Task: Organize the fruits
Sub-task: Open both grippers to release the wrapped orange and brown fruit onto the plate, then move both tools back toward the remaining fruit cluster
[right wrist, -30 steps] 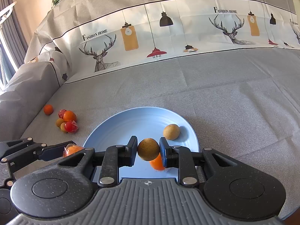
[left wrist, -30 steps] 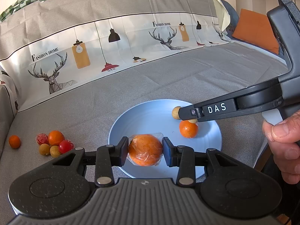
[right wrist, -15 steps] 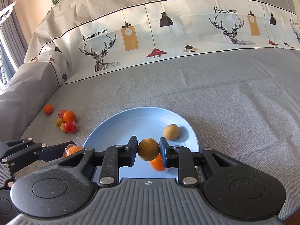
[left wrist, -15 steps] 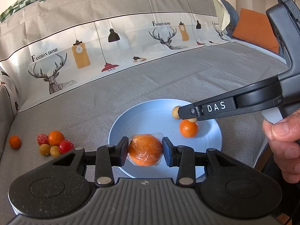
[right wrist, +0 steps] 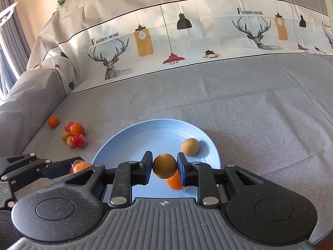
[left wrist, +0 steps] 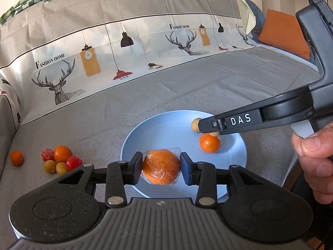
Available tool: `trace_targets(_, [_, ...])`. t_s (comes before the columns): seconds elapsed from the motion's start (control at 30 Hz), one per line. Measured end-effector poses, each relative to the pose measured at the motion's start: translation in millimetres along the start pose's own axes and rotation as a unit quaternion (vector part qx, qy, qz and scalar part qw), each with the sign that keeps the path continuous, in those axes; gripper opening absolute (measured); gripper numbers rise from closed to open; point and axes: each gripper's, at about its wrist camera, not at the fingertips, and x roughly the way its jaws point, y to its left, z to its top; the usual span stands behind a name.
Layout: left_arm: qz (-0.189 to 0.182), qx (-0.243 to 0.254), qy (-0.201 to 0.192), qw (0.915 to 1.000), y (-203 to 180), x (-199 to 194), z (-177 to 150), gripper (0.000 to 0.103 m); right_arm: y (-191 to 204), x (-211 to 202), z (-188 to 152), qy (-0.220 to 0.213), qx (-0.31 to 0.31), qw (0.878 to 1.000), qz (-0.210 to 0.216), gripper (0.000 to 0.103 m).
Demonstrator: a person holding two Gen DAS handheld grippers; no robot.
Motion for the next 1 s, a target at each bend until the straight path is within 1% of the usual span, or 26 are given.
trace_targets(0.27, [0.002, 0.000, -0.002, 1.0000, 1.0, -1.7, 1.0, 0.044, -1.4, 0.3, 0.4, 0.002, -0.001, 1.000, 0.002, 0.027])
trace_targets(0.33, [0.003, -0.002, -0.002, 1.0000, 2.1, -2.4, 1.2, 0.051, -1.8, 1.6, 0.3, 0.007, 0.002, 1.000, 0.002, 0.027])
trace_targets(0.37, [0.004, -0.002, -0.004, 1.0000, 2.5, -3.0, 1.3, 0.056, -1.9, 2.5, -0.2, 0.010, 0.002, 1.000, 0.001, 0.029])
trace_targets(0.4, [0.005, -0.003, -0.006, 1.0000, 3.6, -3.8, 1.7, 0.057, -1.9, 3.2, -0.3, 0.011, 0.002, 1.000, -0.002, 0.032])
trace_targets(0.43, [0.005, -0.004, -0.006, 1.0000, 4.2, -4.1, 1.9, 0.057, -2.0, 3.1, -0.1, 0.011, 0.004, 1.000, -0.005, 0.039])
trace_targets(0.47, [0.006, -0.005, -0.005, 1.0000, 4.7, -3.8, 2.1, 0.057, -2.5, 2.8, -0.1, 0.010, 0.006, 1.000, -0.005, 0.044])
trace_targets(0.57, [0.009, -0.006, -0.005, 0.9999, 5.5, -3.6, 2.9, 0.057, -4.0, 2.6, -0.1, 0.009, 0.012, 1.000, -0.009, 0.047])
trace_targets(0.8, [0.027, -0.005, -0.019, 0.9994, 7.2, -8.9, 2.9, 0.057, -4.3, 1.2, -0.8, 0.008, 0.015, 1.000, -0.011, 0.047])
trace_targets(0.83, [0.031, -0.006, -0.022, 0.9992, 7.7, -10.2, 3.1, 0.057, -3.8, 1.0, -0.6, 0.008, 0.016, 1.000, -0.011, 0.047])
trace_targets(0.87, [0.034, -0.008, -0.026, 0.9990, 9.0, -11.7, 3.4, 0.054, -3.1, 0.6, -0.6, 0.007, 0.016, 1.000, -0.011, 0.047])
trace_targets(0.97, [0.041, -0.019, -0.036, 0.9983, 14.7, -17.1, 5.4, 0.041, -1.8, -0.8, 0.8, 0.005, 0.017, 1.000, -0.009, 0.047])
trace_targets(1.0, [0.045, -0.026, -0.040, 0.9978, 18.1, -20.0, 6.5, 0.039, -1.0, -1.7, 1.3, 0.004, 0.018, 1.000, -0.008, 0.047])
